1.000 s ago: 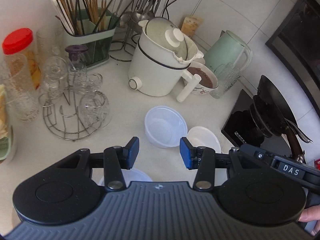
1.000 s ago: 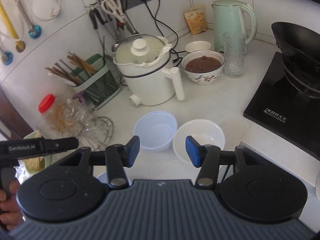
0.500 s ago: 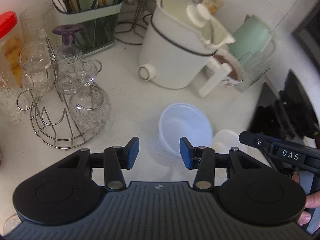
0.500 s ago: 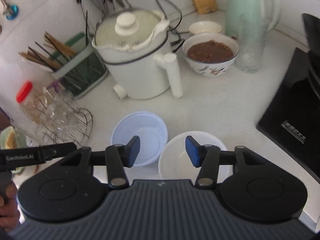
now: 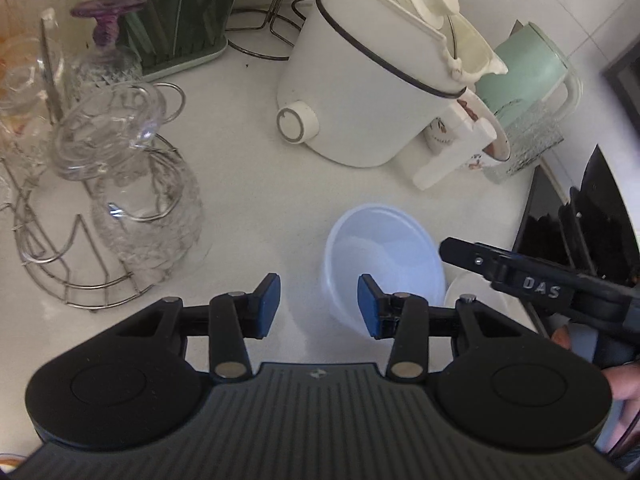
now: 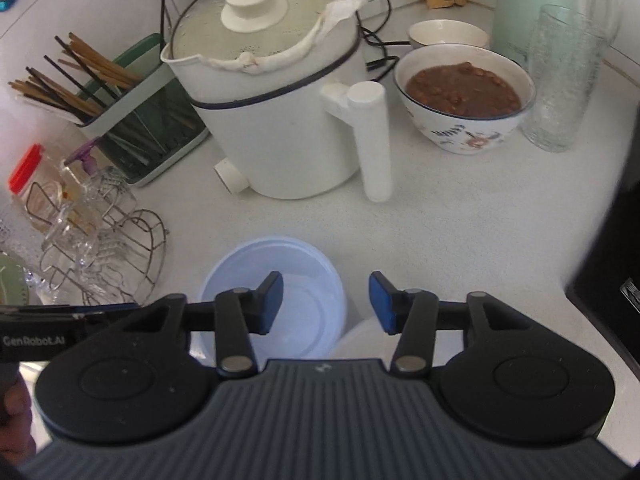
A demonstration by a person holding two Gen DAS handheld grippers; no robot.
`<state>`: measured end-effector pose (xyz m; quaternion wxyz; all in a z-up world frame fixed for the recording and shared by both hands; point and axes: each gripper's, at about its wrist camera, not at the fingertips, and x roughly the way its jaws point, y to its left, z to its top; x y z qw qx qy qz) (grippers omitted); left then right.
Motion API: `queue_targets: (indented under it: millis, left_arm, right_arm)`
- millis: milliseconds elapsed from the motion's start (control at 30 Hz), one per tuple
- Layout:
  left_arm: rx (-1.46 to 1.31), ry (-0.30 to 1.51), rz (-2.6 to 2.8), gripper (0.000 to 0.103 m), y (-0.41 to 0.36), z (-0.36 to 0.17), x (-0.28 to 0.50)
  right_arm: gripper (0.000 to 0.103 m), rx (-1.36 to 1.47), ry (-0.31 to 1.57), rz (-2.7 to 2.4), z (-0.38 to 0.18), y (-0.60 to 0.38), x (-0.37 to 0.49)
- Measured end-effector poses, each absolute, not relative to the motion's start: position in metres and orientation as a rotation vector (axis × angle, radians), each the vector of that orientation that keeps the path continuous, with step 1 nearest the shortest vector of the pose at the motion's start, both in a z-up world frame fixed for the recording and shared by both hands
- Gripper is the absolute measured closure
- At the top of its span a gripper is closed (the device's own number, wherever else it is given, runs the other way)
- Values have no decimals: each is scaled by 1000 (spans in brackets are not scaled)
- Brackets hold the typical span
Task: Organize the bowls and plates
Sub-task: 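Close both grippers on the second bowl's rim, then lift the second bowl and carry it over the first bowl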
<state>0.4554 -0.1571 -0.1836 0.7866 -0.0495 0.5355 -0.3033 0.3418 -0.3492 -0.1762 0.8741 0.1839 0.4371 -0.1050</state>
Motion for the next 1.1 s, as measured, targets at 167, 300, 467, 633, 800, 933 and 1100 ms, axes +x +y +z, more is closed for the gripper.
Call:
queue_targets:
  millis: [167, 300, 467, 633, 800, 933, 1100]
  left_arm:
    - [-97, 1169, -673, 67, -171, -193, 463]
    - [-118, 1214, -662, 74, -176, -202, 469]
    - [-46, 1223, -638, 82, -188, -201, 471]
    - [-71, 1249, -628, 91, -193, -209, 475]
    - [-19, 1241, -623, 92, -202, -204, 477]
    - [-42, 1258, -625, 92, -196, -199, 481]
    - [-44, 1251, -625, 92, -188, -186, 479]
  right_arm:
    - [71, 357, 926, -210, -188, -351, 359]
    - [74, 327, 973, -209, -199, -350, 367]
    - [74, 319, 982, -202, -206, -350, 372]
    - [82, 356, 999, -189, -215, -354, 372]
    - [84, 426, 986, -159, -219, -358, 367]
    - [84, 465, 962, -148, -214, -359, 363]
    - [84, 490, 937, -141, -200, -355, 357]
